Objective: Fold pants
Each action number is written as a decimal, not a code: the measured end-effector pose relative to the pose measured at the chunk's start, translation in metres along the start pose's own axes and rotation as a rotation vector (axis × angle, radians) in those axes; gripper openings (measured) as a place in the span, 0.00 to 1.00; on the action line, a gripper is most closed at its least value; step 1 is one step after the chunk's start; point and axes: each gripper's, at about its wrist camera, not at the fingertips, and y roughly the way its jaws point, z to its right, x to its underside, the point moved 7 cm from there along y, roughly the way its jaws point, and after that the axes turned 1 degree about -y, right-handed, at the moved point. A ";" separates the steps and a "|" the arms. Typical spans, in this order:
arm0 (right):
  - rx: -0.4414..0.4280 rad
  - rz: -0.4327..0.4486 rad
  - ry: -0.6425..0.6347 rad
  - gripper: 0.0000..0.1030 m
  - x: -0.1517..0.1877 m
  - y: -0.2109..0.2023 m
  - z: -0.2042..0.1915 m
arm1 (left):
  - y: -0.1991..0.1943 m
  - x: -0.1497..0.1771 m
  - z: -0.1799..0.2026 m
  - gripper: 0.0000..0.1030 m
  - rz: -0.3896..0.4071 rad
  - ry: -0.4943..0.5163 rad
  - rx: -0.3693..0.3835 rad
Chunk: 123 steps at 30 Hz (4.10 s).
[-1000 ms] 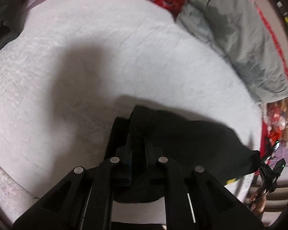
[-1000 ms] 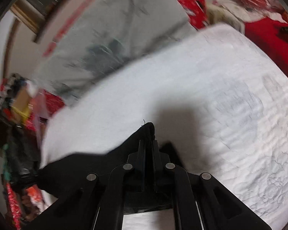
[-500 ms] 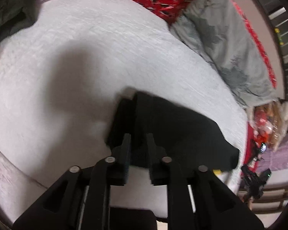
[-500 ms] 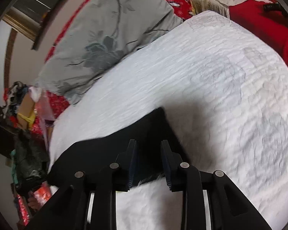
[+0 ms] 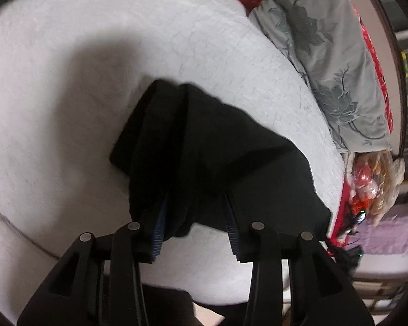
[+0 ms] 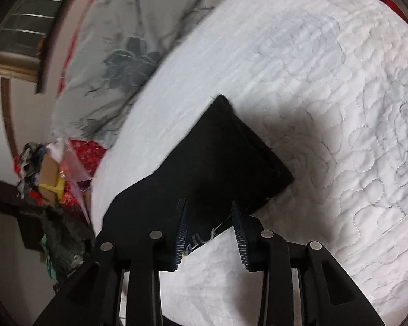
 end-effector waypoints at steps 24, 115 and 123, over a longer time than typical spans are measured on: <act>-0.030 -0.024 0.025 0.01 0.005 0.023 -0.013 | 0.004 -0.007 -0.014 0.15 0.054 -0.076 -0.109; -0.083 -0.158 -0.379 0.26 -0.064 -0.010 -0.029 | 0.011 0.033 0.094 0.17 0.117 -0.038 -0.062; -0.115 -0.179 -0.482 0.26 -0.028 0.032 -0.106 | -0.045 -0.035 -0.003 0.26 0.100 0.000 -0.223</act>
